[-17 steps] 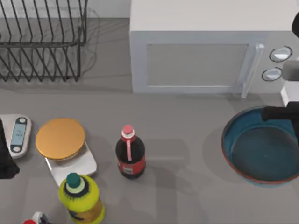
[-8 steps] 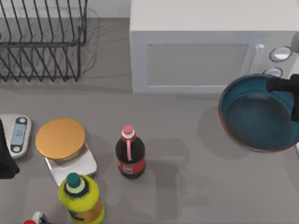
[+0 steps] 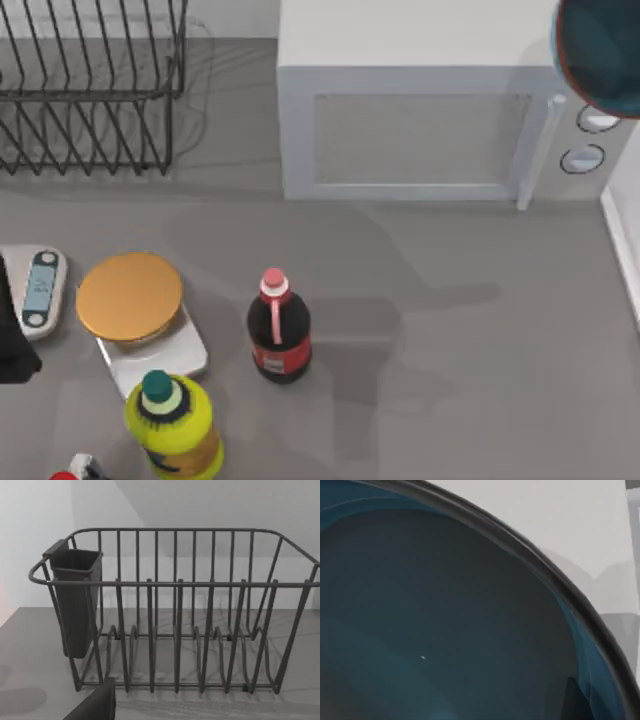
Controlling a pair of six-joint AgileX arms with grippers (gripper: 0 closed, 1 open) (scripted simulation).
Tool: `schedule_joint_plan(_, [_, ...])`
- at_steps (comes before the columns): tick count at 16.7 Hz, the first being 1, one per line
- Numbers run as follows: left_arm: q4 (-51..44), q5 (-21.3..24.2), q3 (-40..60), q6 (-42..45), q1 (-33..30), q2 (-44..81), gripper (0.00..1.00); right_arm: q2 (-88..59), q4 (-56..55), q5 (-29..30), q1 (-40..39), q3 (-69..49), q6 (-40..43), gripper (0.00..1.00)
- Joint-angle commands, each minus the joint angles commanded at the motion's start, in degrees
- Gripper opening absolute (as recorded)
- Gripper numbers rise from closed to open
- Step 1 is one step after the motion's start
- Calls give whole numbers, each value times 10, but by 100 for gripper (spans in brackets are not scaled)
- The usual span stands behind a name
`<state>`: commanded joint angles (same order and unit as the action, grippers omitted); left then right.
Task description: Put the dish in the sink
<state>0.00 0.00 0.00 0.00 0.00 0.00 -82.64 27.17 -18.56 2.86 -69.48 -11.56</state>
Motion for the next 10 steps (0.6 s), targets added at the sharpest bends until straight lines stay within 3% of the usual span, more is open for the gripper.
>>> schedule_joint_plan(6, [0, 0, 0, 0, 0, 0, 100, -35, -400, -70, 150, 153, 65, 0])
schedule_joint_plan(10, [0, 0, 0, 0, 0, 0, 100, -40, -610, -94, 220, 253, 92, 0])
